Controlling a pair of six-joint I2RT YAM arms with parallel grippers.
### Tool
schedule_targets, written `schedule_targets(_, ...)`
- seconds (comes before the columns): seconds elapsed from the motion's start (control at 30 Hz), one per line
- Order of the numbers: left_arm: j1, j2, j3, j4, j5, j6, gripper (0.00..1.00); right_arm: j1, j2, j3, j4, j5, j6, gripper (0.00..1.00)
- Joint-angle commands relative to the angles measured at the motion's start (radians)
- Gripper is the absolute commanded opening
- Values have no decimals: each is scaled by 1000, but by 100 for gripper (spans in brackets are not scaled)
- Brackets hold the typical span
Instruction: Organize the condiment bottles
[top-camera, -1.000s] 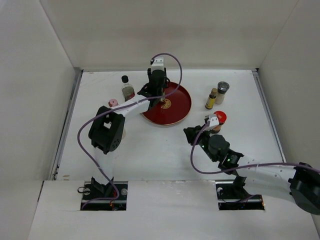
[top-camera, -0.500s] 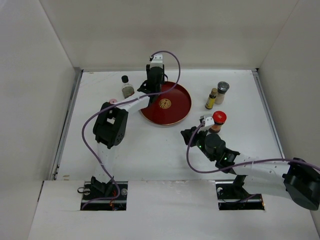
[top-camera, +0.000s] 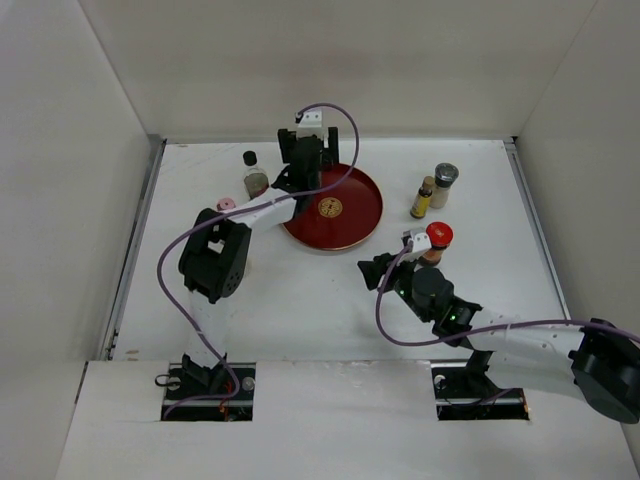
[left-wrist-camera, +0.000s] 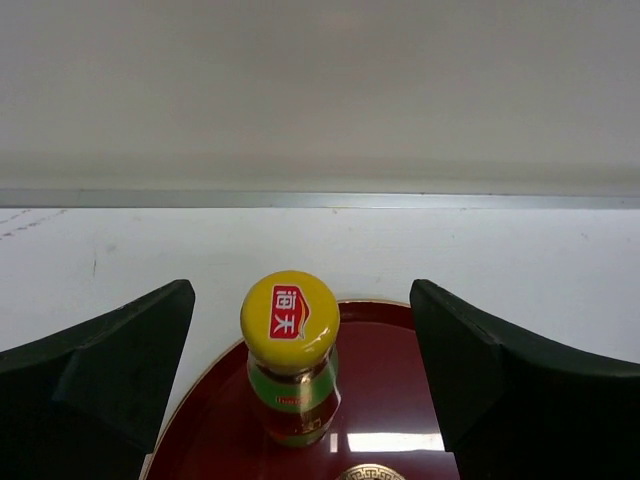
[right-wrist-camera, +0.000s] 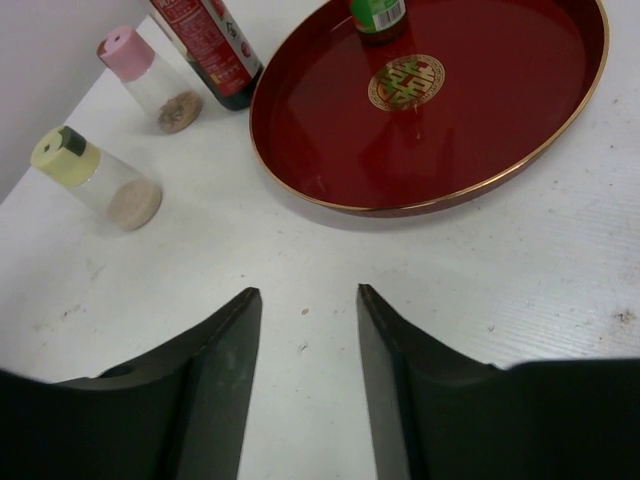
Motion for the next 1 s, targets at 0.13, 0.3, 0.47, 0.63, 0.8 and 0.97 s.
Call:
schedule_targets(0.13, -78, -324, -62, -14, -47, -1, 84, -13, -15, 18, 48, -1, 5, 68)
schedule_targets(0.3, -111, -476, -128, -112, -159, -21, 61, -13, -28, 17, 41, 11, 7, 81)
schedule_targets(0.47, -48, -566, -137, -317, -197, -73, 59, -13, -20, 17, 43, 11, 7, 88)
schedule_targets(0.63, 20, -576, -123, -501, -162, -141, 62, -13, 11, 25, 45, 11, -2, 96)
schedule_targets(0.8, 75, -550, -146, -572, -137, -176, 66, -8, 41, 46, 31, 13, -14, 98)
schedule_targets(0.97, 112, -514, -159, -563, -131, -182, 66, -2, 57, 51, 35, 14, -25, 98)
